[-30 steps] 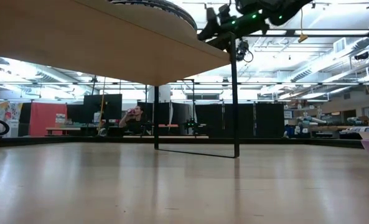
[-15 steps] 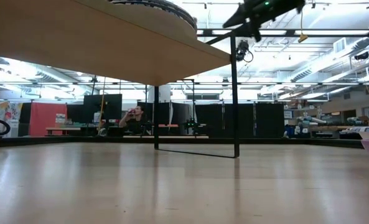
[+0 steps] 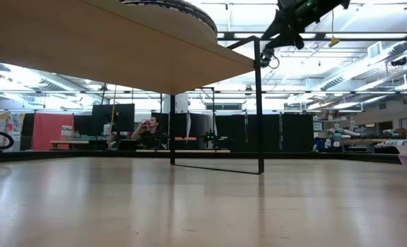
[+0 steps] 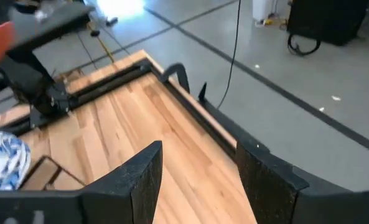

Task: Place and stack plates onto a shelf
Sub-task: Stack the orange plate on top of the pink plate on the shelf

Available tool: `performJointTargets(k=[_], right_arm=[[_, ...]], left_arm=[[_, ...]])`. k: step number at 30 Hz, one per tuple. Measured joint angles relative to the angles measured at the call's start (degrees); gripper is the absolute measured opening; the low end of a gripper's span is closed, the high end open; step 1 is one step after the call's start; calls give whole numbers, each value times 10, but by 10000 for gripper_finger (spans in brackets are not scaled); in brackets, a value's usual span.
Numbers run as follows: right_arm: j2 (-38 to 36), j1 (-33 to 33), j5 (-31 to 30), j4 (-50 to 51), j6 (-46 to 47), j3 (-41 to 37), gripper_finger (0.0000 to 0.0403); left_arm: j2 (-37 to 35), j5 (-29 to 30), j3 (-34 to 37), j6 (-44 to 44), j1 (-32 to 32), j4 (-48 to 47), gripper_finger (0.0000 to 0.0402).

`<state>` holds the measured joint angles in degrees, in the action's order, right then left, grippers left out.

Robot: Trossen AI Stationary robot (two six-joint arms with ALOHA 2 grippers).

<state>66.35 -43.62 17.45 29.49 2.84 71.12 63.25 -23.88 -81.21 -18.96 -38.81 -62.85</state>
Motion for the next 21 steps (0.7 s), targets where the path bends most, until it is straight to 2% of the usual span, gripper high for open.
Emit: performJointTargets(k=[5,10,21], right_arm=[[3,12,0,13,-5,0,210],[3,24,0,13,-5,0,210],[3,45,0,13,-1,0,210]], left_arm=[[-32,11,0,0,83,-87,16],[-57,43,0,-16,197,-92,16],[-50,190,1,-99,462,-90,15]])
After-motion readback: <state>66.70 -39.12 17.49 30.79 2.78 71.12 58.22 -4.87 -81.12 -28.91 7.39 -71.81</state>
